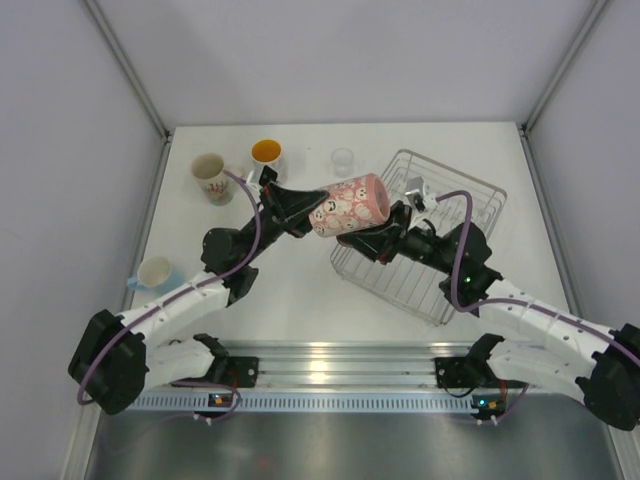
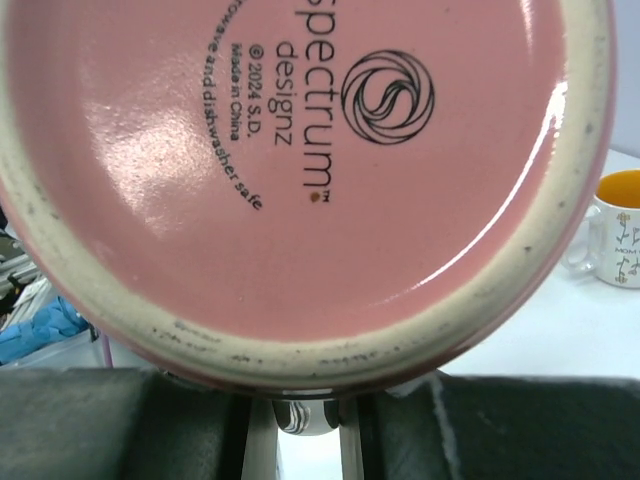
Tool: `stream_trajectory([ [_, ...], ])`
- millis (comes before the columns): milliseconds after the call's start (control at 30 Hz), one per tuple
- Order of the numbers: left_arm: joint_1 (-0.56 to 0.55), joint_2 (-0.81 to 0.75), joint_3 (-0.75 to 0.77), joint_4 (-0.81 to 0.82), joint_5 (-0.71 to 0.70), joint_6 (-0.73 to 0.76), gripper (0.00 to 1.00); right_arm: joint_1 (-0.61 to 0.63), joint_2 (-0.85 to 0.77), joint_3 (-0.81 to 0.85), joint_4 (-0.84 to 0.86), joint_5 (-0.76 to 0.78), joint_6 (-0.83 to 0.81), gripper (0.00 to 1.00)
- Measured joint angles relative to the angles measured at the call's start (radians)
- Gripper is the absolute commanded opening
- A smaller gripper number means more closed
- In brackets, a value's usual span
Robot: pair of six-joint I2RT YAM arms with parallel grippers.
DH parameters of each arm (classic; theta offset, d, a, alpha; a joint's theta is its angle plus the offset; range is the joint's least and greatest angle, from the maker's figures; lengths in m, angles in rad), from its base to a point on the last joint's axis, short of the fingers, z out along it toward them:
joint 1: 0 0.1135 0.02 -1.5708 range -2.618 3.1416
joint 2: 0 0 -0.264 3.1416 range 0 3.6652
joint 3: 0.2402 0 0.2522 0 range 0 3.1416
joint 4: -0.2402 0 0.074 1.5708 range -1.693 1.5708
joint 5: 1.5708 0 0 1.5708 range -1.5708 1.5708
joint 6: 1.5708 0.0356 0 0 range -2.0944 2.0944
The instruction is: Load the cups into the dish rack
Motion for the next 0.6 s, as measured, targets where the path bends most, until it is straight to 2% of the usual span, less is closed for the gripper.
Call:
stream_trajectory([
  [167,-0.002,-0.034,-0.001,-0.07,-0.011,0.026,0.0,-0.001,0.009,0.0,0.008,-0.01,0.019,0.0],
  [200,-0.002,-0.037,-0.001,-0.077,-0.012,0.029,0.15,-0.001,0.009,0.0,0.007,-0.009,0.021,0.0],
  [300,-0.002,-0.038,-0.001,-0.101,-0.01,0.057,0.4,-0.001,0.0,-0.014,0.006,0.002,0.041,0.0],
  [433,-0.017,-0.024,0.0,-0.164,0.016,0.102,0.58,-0.006,-0.038,-0.053,-0.018,0.023,0.067,0.0],
  [600,-0.023,-0.001,0.0,-0.236,0.042,0.159,0.71,-0.042,-0.113,-0.103,-0.054,0.061,0.091,0.0],
])
